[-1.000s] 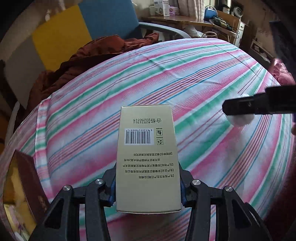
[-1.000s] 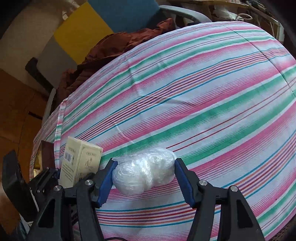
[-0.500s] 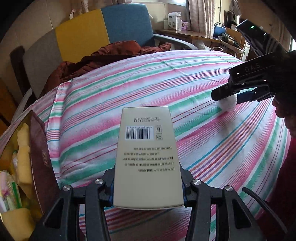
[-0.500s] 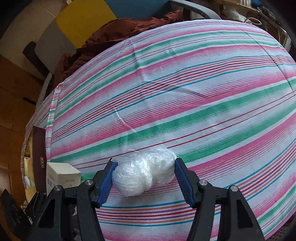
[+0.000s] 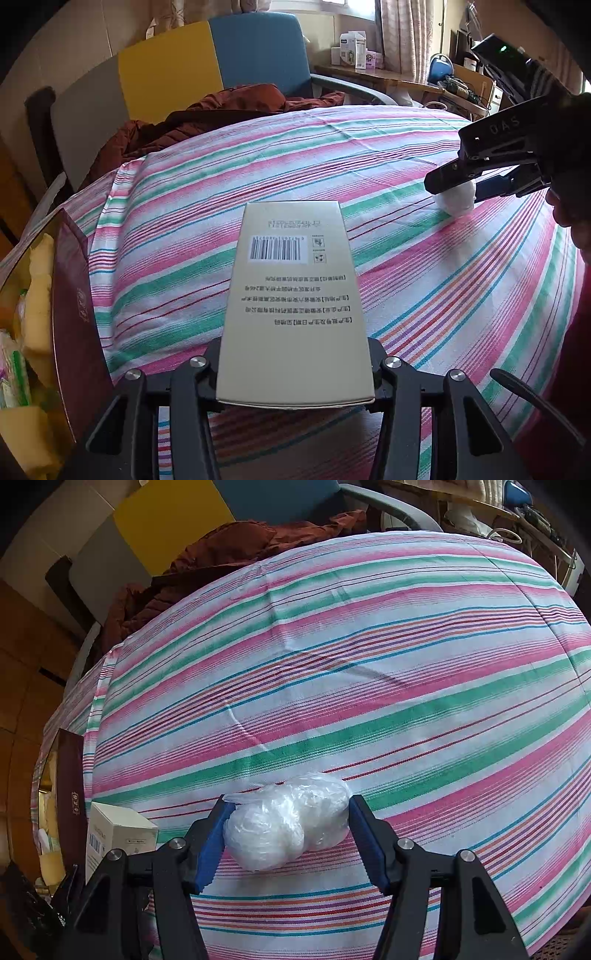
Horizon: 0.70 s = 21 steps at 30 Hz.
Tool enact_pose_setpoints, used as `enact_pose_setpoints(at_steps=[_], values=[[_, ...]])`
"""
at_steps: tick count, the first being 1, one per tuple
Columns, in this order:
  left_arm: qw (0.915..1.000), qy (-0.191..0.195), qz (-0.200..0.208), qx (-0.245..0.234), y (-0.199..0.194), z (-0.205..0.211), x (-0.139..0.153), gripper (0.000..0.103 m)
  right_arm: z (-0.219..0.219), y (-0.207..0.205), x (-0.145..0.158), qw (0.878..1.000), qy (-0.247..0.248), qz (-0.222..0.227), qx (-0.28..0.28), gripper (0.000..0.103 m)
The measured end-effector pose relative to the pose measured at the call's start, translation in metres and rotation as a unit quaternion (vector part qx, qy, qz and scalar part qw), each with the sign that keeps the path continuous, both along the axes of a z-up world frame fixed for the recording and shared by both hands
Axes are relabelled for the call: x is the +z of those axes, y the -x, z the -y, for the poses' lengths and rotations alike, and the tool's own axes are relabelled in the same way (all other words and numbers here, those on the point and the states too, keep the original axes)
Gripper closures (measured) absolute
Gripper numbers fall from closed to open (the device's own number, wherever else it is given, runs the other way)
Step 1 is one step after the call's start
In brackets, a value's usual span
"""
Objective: Organize objects
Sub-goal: 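Lift the carton and wrapped ball and carry both toward the gold tray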
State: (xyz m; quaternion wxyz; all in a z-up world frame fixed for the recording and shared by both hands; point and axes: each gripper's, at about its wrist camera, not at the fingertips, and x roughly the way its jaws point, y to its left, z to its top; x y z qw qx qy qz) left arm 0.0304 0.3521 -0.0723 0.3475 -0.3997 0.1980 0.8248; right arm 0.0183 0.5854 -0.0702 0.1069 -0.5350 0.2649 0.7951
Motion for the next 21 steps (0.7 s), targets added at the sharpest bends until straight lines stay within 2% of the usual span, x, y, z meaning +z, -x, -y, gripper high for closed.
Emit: enact_pose_setpoints(at_steps=[15, 21], values=[[1.0000, -0.004, -0.001, 0.009, 0.002, 0.002, 0.000, 0.053, -0.004, -0.003, 0.010, 1.000, -0.001, -0.029, -0.008, 0.039], [0.9997, -0.024, -0.008, -0.002, -0.009, 0.011, 0.022, 0.053, -0.005, -0.003, 0.009, 0.999, 0.001, -0.031, -0.014, 0.039]])
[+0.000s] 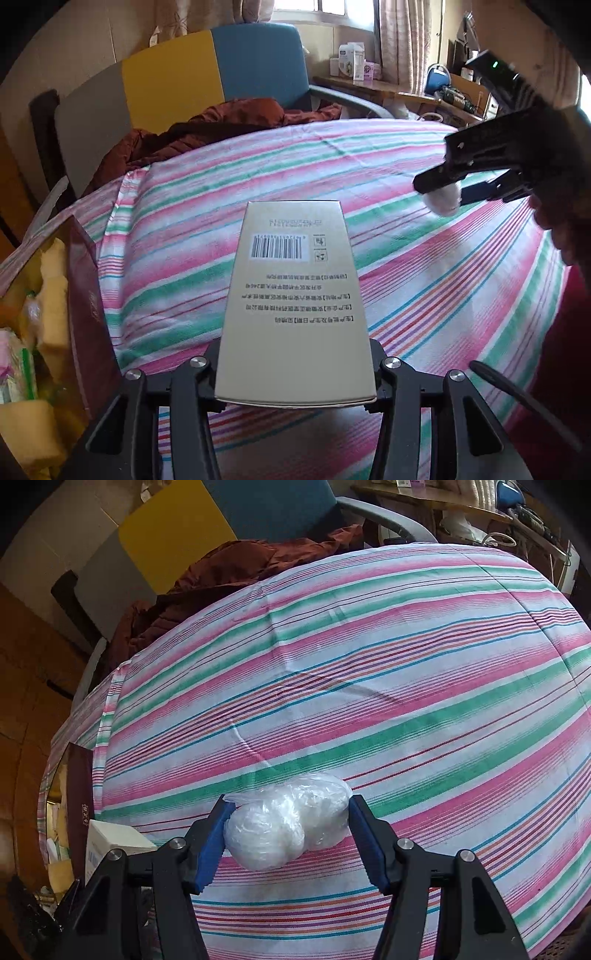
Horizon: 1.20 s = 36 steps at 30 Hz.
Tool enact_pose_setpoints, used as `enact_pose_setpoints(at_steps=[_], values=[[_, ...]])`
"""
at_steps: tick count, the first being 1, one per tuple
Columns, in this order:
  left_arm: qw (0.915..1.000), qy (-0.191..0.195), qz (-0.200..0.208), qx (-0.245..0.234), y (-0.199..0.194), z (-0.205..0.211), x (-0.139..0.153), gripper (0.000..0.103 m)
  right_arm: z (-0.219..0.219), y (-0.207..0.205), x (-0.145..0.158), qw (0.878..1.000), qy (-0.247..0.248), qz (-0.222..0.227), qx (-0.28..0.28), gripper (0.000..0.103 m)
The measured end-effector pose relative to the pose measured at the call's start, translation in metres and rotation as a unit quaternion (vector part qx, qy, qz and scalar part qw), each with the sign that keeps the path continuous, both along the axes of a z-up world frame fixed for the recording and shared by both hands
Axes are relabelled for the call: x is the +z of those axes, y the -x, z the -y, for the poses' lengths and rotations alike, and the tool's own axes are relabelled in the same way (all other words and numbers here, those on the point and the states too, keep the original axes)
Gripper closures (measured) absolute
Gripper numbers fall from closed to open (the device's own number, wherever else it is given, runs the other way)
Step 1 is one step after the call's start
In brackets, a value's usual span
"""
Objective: Organize objects
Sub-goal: 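Lift the carton and wrapped ball and carry both toward the gold tray, then lower the carton and wrapped ball into the tray and open both tools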
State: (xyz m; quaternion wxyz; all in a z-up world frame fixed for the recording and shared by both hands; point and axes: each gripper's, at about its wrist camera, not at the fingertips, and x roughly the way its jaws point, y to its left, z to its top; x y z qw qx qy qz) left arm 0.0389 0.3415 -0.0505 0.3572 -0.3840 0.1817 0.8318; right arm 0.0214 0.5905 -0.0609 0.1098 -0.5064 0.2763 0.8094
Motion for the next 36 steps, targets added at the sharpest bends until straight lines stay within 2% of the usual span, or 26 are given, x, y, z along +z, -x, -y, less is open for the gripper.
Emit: enact_pose_setpoints(at_steps=[8, 15, 22, 28, 36], values=[[0.9989, -0.044, 0.003, 0.013, -0.005, 0.044, 0.037, 0.053, -0.004, -0.001, -0.004, 1.000, -0.007, 0.011, -0.014, 0.039], [0.9971, -0.066, 0.003, 0.039, -0.004, 0.092, 0.049, 0.053, -0.001, 0.004, -0.011, 0.998, -0.033, 0.042, -0.014, 0.039], [0.9943, -0.082, 0.006, 0.069, 0.001, 0.128, 0.055, 0.053, 0.014, 0.012, -0.011, 0.994, -0.081, 0.068, 0.019, 0.040], [0.9920, -0.093, 0.004, 0.085, 0.001, 0.152, 0.059, 0.053, 0.043, 0.008, 0.017, 0.996, -0.070, 0.030, 0.054, 0.040], [0.9884, -0.105, 0.000, 0.110, 0.004, 0.175, 0.063, 0.053, 0.127, 0.005, 0.052, 0.989, -0.063, -0.029, 0.129, 0.040]])
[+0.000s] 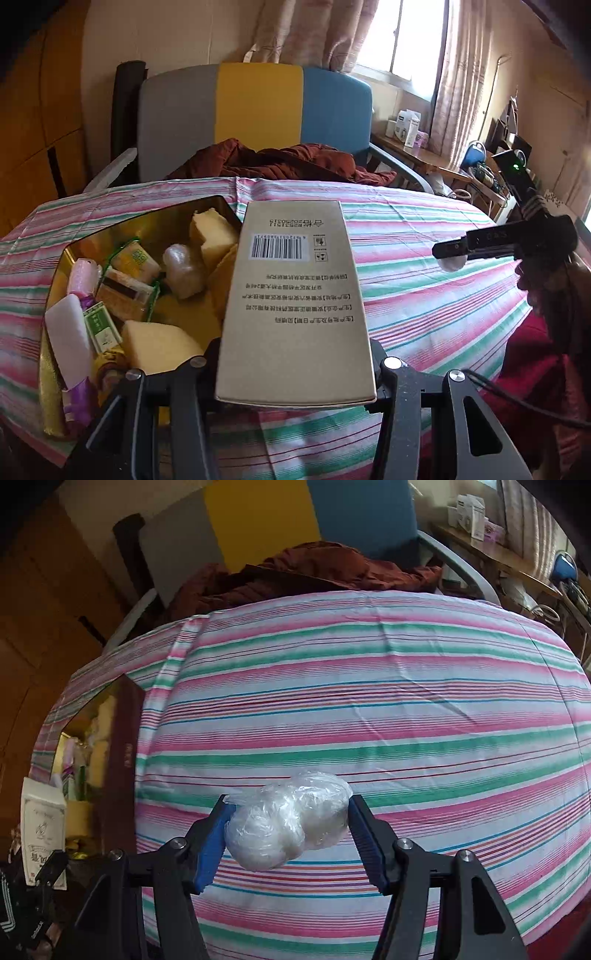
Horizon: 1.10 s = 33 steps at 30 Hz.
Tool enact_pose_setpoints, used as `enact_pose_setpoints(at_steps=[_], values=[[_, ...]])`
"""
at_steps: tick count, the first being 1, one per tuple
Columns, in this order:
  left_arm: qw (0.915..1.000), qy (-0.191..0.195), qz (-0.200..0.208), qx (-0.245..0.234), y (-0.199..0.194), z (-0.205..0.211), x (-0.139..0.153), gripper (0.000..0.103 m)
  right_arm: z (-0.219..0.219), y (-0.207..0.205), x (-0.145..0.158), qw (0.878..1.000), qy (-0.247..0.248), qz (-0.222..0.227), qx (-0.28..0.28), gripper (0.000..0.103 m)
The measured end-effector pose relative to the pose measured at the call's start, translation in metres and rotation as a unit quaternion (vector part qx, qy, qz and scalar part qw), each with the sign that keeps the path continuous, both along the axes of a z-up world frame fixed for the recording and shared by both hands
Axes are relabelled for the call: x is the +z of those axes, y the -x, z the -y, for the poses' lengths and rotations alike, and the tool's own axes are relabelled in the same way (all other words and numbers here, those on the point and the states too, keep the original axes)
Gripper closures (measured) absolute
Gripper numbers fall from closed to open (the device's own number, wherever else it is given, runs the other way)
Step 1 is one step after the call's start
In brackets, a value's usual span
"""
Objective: Organize objects
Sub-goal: 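Lower the carton and wrapped ball into the tray and open both tools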
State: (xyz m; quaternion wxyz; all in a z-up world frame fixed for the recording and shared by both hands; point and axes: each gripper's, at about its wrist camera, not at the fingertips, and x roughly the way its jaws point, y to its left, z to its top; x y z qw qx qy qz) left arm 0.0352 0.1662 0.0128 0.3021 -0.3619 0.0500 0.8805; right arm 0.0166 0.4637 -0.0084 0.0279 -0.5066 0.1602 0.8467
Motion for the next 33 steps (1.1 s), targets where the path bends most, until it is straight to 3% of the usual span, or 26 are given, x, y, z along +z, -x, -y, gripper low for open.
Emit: enact_pose_setpoints(at_steps=[7, 13, 17, 21, 24, 27, 33], values=[[0.9983, -0.021, -0.010, 0.052, 0.012, 0.045, 0.015, 0.052, 0.082, 0.002, 0.015, 0.997, 0.026, -0.051, 0.060, 0.040], [0.9945, -0.030, -0.010, 0.100, 0.024, 0.081, 0.018, 0.052, 0.152, 0.009, 0.017, 0.986, 0.063, -0.090, 0.125, 0.040], [0.9922, -0.034, -0.005, 0.120, 0.030, 0.098, 0.015, 0.052, 0.188, 0.015, 0.011, 0.981, 0.051, -0.099, 0.156, 0.039], [0.9905, -0.045, 0.010, 0.130, 0.037, 0.107, 0.010, 0.052, 0.217, 0.016, 0.001, 0.980, -0.008, -0.097, 0.173, 0.037], [0.9894, -0.055, 0.021, 0.133, 0.042, 0.110, 0.008, 0.052, 0.225, 0.017, -0.009, 0.978, -0.032, -0.089, 0.184, 0.035], [0.9877, -0.062, 0.029, 0.141, 0.047, 0.115, 0.006, 0.052, 0.224, 0.017, -0.015, 0.980, -0.026, -0.085, 0.178, 0.023], [0.9864, -0.062, 0.036, 0.148, 0.049, 0.117, 0.002, 0.052, 0.218, 0.016, -0.019, 0.983, -0.025, -0.084, 0.161, 0.022]])
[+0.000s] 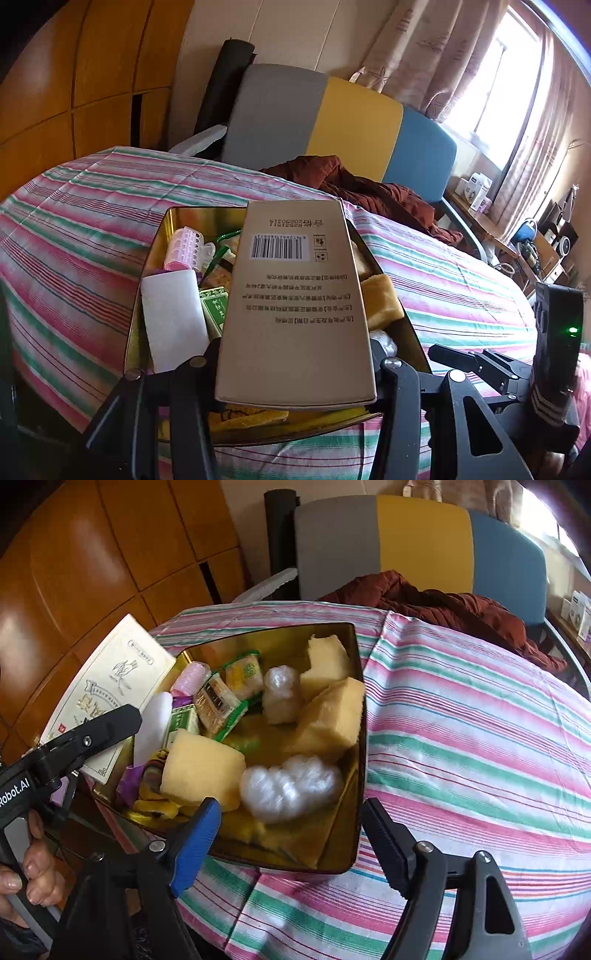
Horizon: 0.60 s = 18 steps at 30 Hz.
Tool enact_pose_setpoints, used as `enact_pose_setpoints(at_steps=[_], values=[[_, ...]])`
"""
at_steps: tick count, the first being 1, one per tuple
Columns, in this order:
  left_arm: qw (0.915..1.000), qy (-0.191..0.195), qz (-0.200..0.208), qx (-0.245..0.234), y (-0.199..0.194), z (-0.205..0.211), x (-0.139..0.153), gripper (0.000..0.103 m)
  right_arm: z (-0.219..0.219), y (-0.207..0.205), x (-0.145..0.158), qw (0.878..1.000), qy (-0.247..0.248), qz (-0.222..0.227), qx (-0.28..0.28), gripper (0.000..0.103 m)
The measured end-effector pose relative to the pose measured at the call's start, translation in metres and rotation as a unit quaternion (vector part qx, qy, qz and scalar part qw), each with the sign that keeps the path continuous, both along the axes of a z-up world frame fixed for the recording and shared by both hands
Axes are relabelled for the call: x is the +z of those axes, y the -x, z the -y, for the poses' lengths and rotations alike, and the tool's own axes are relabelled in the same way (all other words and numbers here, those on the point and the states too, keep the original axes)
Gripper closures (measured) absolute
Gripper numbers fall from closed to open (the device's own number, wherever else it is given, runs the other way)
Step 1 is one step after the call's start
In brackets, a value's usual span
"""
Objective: Organize objects
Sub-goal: 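Lower the carton and wrapped ball into the tray and open both tools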
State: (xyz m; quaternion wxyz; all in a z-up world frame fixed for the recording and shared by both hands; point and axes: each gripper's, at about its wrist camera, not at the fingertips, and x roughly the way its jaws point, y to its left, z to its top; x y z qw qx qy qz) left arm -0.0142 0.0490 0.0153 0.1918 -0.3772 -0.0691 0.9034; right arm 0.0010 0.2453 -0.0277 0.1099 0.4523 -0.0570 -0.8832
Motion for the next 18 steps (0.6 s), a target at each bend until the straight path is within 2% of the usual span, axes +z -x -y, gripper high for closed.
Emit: enact_pose_setpoints(at_steps=[6, 13, 15, 18], values=[[1.0000, -0.001, 0.000, -0.004, 0.007, -0.009, 0.001, 0.052, -0.001, -0.013, 0.012, 0.998, -0.018, -0.046, -0.024, 0.018], [0.9998, 0.002, 0.018, -0.007, 0.025, -0.028, -0.008, 0.052, 0.006, -0.029, 0.028, 0.984, -0.115, -0.122, -0.066, 0.018], [0.9998, 0.003, 0.019, -0.010, 0.029, -0.034, -0.011, 0.052, 0.004, -0.033, 0.034, 0.980, -0.117, -0.140, -0.076, 0.018], [0.9997, 0.009, 0.017, -0.015, 0.033, -0.044, -0.013, 0.052, -0.007, -0.035, 0.041, 0.979, -0.094, -0.153, -0.095, 0.018]])
